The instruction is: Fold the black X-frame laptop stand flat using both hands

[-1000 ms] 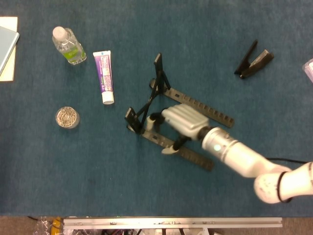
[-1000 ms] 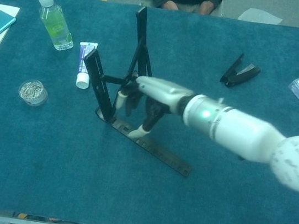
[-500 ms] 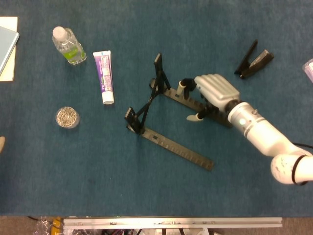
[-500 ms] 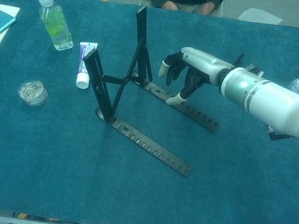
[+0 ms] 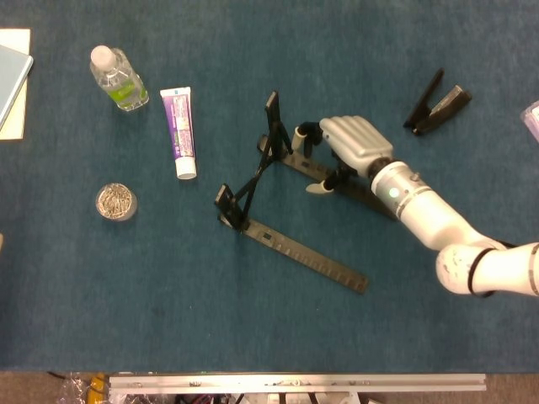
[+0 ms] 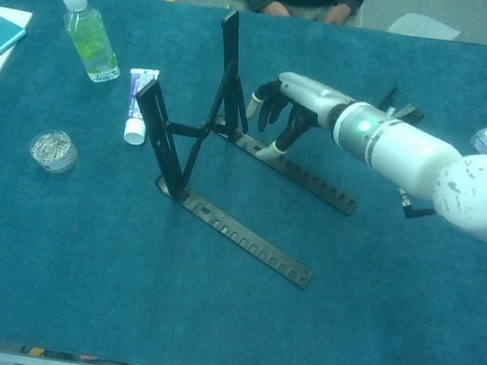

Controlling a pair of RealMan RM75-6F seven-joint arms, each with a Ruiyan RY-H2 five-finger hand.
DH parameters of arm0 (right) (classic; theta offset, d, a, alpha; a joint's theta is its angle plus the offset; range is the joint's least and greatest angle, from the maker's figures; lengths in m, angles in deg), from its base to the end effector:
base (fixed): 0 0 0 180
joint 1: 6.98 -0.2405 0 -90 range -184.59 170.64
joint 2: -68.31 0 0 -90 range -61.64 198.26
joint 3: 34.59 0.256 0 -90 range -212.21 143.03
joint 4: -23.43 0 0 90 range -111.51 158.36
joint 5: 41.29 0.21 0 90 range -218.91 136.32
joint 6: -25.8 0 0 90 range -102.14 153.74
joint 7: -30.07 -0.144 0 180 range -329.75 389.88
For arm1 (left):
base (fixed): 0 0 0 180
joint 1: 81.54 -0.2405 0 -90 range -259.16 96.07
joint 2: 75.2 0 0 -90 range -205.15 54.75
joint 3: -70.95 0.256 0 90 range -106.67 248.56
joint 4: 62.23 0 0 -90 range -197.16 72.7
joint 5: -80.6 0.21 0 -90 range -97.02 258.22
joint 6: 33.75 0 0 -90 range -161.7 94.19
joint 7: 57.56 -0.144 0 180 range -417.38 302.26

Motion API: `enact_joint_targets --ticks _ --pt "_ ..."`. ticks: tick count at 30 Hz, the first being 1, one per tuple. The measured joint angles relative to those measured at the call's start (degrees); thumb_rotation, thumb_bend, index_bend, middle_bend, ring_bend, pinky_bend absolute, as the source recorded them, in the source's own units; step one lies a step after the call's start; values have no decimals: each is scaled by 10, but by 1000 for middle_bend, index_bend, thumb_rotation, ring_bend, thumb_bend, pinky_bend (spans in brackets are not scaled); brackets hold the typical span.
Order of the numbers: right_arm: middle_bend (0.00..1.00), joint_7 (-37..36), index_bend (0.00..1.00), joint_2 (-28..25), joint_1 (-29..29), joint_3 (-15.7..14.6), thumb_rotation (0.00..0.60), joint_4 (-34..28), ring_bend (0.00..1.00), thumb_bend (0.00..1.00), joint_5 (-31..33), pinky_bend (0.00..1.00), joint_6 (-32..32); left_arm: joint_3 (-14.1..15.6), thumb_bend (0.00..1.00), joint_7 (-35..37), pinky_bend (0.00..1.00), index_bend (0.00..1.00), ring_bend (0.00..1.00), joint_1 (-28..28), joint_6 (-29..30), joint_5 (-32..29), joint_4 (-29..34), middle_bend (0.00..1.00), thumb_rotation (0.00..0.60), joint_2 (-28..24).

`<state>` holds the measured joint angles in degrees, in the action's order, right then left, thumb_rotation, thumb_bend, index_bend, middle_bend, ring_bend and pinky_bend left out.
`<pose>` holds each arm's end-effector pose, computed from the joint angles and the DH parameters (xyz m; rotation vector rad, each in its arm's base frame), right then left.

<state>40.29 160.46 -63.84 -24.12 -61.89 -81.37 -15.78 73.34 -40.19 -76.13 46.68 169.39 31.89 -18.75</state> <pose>-0.0899 -0.3516 -0.0669 1.9168 -1.4971 0.8806 -0.3201 0.1630 0.1749 -1.4193 -1.1731 -0.9529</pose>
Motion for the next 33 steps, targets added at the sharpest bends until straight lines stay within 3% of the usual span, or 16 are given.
enact_joint_targets --ticks 24,33 --pt "469 16 381 32 -21 14 600 40 336 75 22 473 2 -1 338 12 0 5 0 -5 7 0 -9 20 600 -2" --pt "456 18 380 -16 -1 4 600 -41 325 75 -1 473 -15 0 338 20 0 5 0 -2 4 8 -6 27 600 -4"
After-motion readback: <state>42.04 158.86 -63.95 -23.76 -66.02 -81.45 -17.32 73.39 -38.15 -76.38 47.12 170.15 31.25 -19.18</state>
